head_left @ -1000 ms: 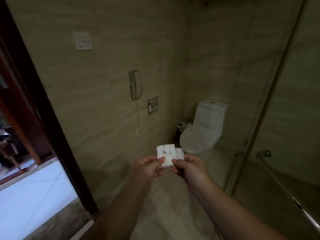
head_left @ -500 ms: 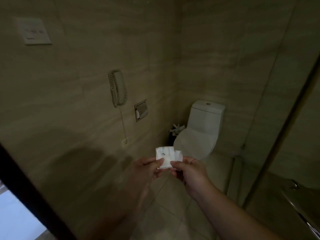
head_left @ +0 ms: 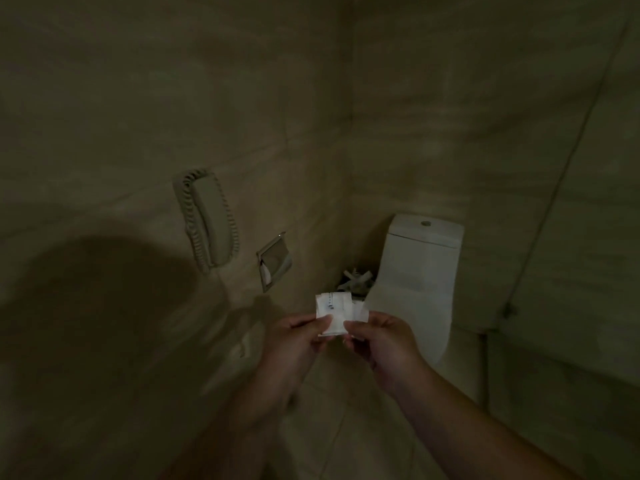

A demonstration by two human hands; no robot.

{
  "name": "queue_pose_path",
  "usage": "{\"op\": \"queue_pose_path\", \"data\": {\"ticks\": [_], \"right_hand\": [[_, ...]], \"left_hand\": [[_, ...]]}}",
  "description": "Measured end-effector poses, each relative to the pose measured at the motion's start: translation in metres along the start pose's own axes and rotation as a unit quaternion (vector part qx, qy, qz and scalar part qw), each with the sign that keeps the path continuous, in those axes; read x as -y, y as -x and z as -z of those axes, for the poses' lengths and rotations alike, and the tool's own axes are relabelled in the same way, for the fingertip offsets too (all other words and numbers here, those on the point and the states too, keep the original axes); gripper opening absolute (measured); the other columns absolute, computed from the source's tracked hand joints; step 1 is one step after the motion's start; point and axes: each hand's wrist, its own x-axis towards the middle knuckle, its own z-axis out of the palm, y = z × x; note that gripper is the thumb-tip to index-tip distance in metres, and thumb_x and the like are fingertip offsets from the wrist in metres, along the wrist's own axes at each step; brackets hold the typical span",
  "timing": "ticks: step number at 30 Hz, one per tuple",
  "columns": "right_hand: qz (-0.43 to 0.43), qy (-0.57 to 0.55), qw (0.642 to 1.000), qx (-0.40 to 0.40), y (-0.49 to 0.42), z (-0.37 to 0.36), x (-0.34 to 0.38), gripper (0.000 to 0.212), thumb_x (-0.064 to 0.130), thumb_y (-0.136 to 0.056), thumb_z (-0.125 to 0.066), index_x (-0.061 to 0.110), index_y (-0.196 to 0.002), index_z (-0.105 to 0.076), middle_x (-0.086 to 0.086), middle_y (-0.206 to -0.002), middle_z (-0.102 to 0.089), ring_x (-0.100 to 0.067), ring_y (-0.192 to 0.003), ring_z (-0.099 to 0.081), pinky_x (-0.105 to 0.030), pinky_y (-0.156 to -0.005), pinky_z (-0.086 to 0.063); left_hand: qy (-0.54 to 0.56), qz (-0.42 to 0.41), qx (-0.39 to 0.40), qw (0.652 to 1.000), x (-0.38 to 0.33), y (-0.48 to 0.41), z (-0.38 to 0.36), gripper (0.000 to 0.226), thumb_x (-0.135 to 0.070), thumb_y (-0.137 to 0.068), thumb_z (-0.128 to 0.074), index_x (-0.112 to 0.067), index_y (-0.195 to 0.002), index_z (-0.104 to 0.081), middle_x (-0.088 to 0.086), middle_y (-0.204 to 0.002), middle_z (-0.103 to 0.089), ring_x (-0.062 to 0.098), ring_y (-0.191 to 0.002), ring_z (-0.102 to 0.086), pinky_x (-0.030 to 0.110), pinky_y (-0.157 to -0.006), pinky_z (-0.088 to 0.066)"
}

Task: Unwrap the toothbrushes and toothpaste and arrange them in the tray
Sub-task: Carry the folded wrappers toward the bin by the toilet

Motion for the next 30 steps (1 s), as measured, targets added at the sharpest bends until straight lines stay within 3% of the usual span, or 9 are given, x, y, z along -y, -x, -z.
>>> {"op": "queue_pose_path", "data": {"ticks": [5,12,17,20,24,28,30], "right_hand": [[0.017,0.008,1.000,-0.012,-0.066,-0.022,0.009,0.011,-0.003,-0.076,-0.066,0.000,-0.087,-0.070,-0.018,-0.080,-0.071,-0.023,-0.064,-0.063,-0.030,-0.062,-0.053],[0.009,-0.002,0.999,-0.043,-0.147,-0.017,0.006,0.012,-0.002,-0.075,-0.067,0.003,-0.085,-0.071,-0.017,-0.081,-0.073,-0.026,-0.071,-0.068,-0.033,-0.065,-0.051],[0.003,-0.011,0.999,-0.047,-0.212,-0.003,0.008,0.012,-0.003,-0.074,-0.068,0.004,-0.084,-0.070,-0.014,-0.081,-0.072,-0.023,-0.068,-0.068,-0.030,-0.059,-0.051],[0.000,-0.025,0.999,-0.041,-0.261,0.010,0.021,0.014,-0.004,-0.074,-0.068,0.008,-0.080,-0.070,-0.013,-0.084,-0.072,-0.024,-0.074,-0.069,-0.028,-0.059,-0.051],[-0.008,-0.025,0.998,-0.051,-0.337,0.027,0.056,0.016,-0.006,-0.074,-0.068,0.007,-0.084,-0.067,-0.016,-0.092,-0.070,-0.029,-0.083,-0.067,-0.030,-0.062,-0.053],[0.009,0.006,0.999,-0.039,-0.411,0.041,0.100,0.016,-0.004,-0.074,-0.068,0.007,-0.085,-0.070,-0.015,-0.086,-0.072,-0.031,-0.079,-0.069,-0.037,-0.066,-0.055],[0.022,0.026,0.999,-0.025,-0.442,0.048,0.118,0.013,-0.002,-0.074,-0.069,0.010,-0.077,-0.070,-0.017,-0.084,-0.072,-0.031,-0.076,-0.070,-0.040,-0.069,-0.056]], "left_hand": [[-0.015,0.007,0.006,1.000,-0.009,-0.074,0.008,0.020,-0.011,-0.076,-0.073,-0.004,-0.095,-0.073,0.013,-0.086,-0.076,0.027,-0.081,-0.072,0.033,-0.069,-0.056],[-0.004,0.035,0.028,0.999,-0.006,-0.143,-0.008,0.024,-0.001,-0.077,-0.069,0.002,-0.101,-0.068,0.012,-0.079,-0.073,0.016,-0.067,-0.070,0.021,-0.054,-0.052],[0.007,0.052,0.014,0.999,0.005,-0.197,-0.035,0.029,0.004,-0.080,-0.063,0.007,-0.109,-0.064,0.025,-0.099,-0.070,0.034,-0.091,-0.068,0.038,-0.081,-0.056],[0.020,0.062,0.000,0.998,0.012,-0.245,-0.060,0.025,0.003,-0.080,-0.065,0.003,-0.105,-0.066,0.013,-0.086,-0.074,0.022,-0.077,-0.072,0.029,-0.069,-0.058],[0.028,0.082,-0.020,0.996,0.003,-0.318,-0.100,0.036,0.000,-0.077,-0.069,0.006,-0.112,-0.061,0.023,-0.104,-0.068,0.029,-0.088,-0.069,0.033,-0.078,-0.057],[0.006,0.056,-0.013,0.998,-0.022,-0.382,-0.143,0.031,0.000,-0.078,-0.068,0.008,-0.107,-0.063,0.021,-0.093,-0.070,0.020,-0.069,-0.071,0.021,-0.055,-0.056],[0.014,0.054,-0.004,0.998,-0.031,-0.408,-0.160,0.027,0.001,-0.079,-0.067,0.008,-0.105,-0.065,0.023,-0.093,-0.071,0.024,-0.070,-0.072,0.024,-0.054,-0.056]]}}
